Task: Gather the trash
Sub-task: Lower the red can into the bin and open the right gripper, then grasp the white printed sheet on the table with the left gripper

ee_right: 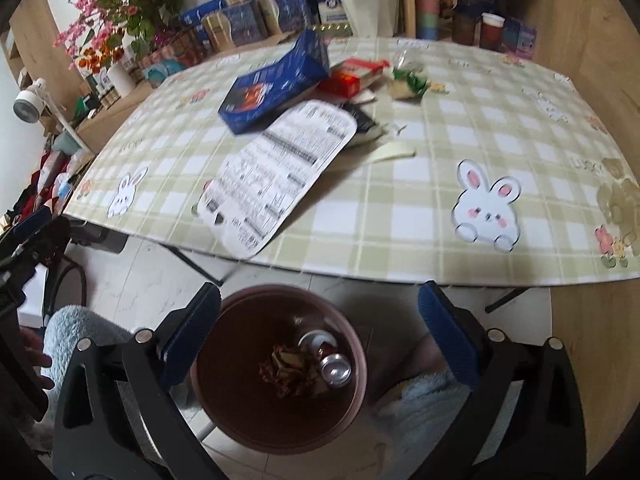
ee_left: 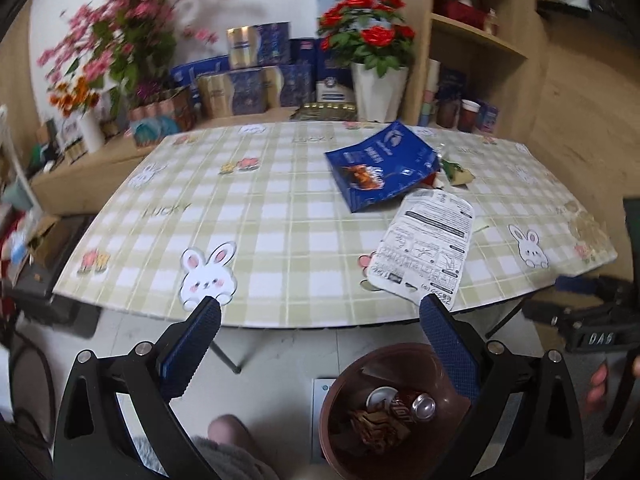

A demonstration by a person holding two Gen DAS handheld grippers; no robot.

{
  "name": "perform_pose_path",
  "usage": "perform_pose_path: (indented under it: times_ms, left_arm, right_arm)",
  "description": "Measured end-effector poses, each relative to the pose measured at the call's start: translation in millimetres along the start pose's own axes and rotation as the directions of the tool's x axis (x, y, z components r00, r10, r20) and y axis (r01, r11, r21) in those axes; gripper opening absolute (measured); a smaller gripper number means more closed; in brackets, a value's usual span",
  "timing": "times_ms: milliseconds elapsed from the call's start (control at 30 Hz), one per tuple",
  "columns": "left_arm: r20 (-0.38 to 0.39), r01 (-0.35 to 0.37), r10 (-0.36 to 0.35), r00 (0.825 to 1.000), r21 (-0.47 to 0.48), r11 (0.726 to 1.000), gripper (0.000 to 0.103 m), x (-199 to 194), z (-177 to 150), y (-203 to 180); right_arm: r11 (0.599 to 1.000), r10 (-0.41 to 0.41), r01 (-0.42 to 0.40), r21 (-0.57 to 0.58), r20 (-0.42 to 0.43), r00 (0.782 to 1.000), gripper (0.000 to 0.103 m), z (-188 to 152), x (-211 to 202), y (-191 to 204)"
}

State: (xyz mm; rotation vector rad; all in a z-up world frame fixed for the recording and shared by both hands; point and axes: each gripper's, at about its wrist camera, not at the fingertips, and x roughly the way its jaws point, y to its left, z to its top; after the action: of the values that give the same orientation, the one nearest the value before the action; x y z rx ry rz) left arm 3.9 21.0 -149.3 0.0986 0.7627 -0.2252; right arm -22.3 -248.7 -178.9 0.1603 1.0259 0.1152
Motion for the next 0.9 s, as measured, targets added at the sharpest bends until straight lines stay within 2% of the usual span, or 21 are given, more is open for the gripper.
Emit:
perform_pose_path:
  times_ms: [67,167,200,233,367,500,633,800,900]
  left_arm:
    - [-0.027,0.032,-0.032,0.999,0.003,0.999,0.097,9.1,3.9,-4.8]
    - [-0.110,0.010,-0.010,0.994,0.002,1.000,0.097,28.4,8.6,-11.7]
    - [-0.130,0.037,-0.037,0.991,-0.007,0.999,0.097,35.5,10.1,-14.3]
    - [-0.128,0.061,-0.062,0.990,-0.011,0.998,0.097,39.5,11.7,-16.9]
    - [-0.121,0.055,-0.047,0.992,0.060,0.997,0.097,54.5,19.1,-38.8]
    - [-0.132,0.100,-0.086,0.987,0.106,0.989,0.097,72.2,28.3,-60.1]
    - [-0.159,0.150,-0.126,0.979,0.150,0.977,0.097,94.2,33.9,-84.1]
    - [-0.172,0.121,-0.076,0.982,0.265,0.957,0.097,122.1,35.5,-121.3]
    - [-0.171,0.057,0.001,0.985,0.336,0.940,0.097,139.1,34.0,-143.2]
  right_arm:
    - [1.000,-0.010,0.010,-0.004,0.024,1.000,0.097,4.5,-2.9,-4.3]
    - [0.999,-0.018,0.020,-0.029,0.052,0.998,0.097,10.2,-6.5,-7.6]
    - [0.999,-0.028,0.030,-0.044,0.048,0.998,0.097,12.2,-6.6,-8.5]
    - [0.998,-0.039,0.041,-0.050,0.043,0.998,0.097,14.3,-5.9,-9.6]
    - [0.999,-0.029,0.030,-0.033,0.028,0.999,0.097,20.9,-4.3,-21.1]
    - [1.000,-0.015,0.015,0.013,0.046,0.999,0.097,23.1,-4.9,-35.3]
    - [0.997,-0.047,0.046,0.057,0.011,0.999,0.097,26.3,3.4,-52.0]
    - [0.993,-0.063,0.062,0.097,0.007,0.998,0.097,27.1,8.3,-69.7]
    - [0.990,-0.066,0.065,0.127,0.005,0.998,0.097,26.4,11.8,-80.7]
